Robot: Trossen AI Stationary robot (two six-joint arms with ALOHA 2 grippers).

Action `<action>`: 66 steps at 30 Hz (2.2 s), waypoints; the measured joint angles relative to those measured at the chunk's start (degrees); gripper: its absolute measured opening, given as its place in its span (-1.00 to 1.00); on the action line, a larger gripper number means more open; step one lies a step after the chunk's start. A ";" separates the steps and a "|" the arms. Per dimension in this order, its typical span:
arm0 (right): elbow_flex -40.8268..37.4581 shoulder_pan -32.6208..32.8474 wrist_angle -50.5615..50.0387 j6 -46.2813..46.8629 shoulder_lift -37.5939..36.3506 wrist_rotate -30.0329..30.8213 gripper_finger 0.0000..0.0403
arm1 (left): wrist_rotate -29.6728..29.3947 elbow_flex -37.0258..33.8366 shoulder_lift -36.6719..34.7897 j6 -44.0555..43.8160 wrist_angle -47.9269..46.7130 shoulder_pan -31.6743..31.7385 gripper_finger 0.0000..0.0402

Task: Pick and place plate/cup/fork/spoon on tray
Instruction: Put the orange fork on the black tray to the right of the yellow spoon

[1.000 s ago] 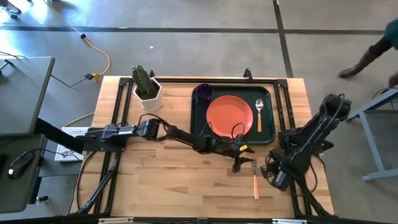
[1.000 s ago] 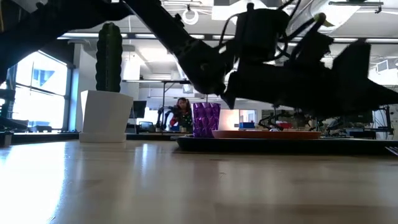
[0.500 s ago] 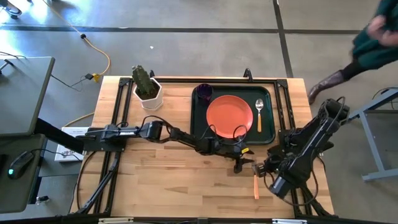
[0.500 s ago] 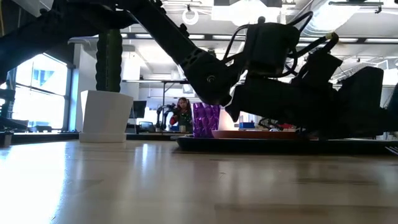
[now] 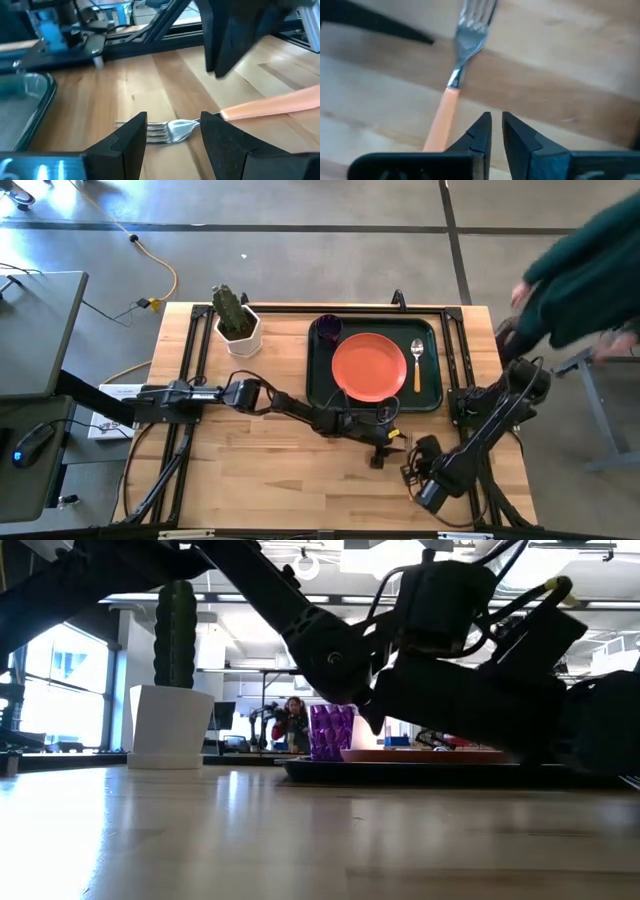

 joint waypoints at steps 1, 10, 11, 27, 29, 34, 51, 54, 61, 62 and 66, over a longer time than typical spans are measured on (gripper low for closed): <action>0.00 0.13 1.74 -0.02 0.85 0.29 -0.86 | 0.00 0.00 -0.03 0.53 -0.03 -0.18 -0.14; -0.02 -0.51 9.06 -0.03 5.77 3.61 -0.98 | -0.71 0.01 -2.64 8.15 -13.25 -2.28 -0.14; -0.02 -0.66 9.35 -0.09 5.81 3.57 -0.98 | -1.35 0.02 -2.90 8.66 -14.18 -2.47 -0.14; 5.83 -0.22 -1.70 -0.39 5.57 3.32 -0.98 | -3.63 -0.11 -8.18 -3.21 -23.61 -1.51 -0.14; 6.38 -0.20 -2.57 0.00 5.57 2.93 -0.98 | -3.65 0.02 -8.48 -6.58 -22.04 -0.62 -0.14; 6.51 -0.20 -3.34 -0.02 5.57 3.02 -0.98 | -1.42 0.00 -8.07 -15.20 -20.33 1.63 -0.14; 6.56 -0.21 -3.44 -0.01 5.57 2.87 -0.98 | 3.23 -0.02 -7.17 -11.73 -17.65 0.15 -0.14; 6.56 -0.23 -3.46 -0.01 5.57 2.85 -0.98 | -0.74 -0.02 -7.17 -9.60 -17.49 -0.53 -0.14; 6.56 -0.22 -3.53 0.67 5.57 3.02 -0.98 | -3.18 -0.02 -7.17 -9.77 -18.12 -0.20 -0.14; 6.56 -0.20 -3.72 1.51 5.57 3.87 -0.98 | -3.18 -0.02 -7.17 -9.53 -18.53 -0.21 -0.14; 6.54 -0.79 -3.57 4.69 5.57 11.32 -0.96 | -3.12 -0.02 -7.17 -6.63 -21.92 -0.31 -0.14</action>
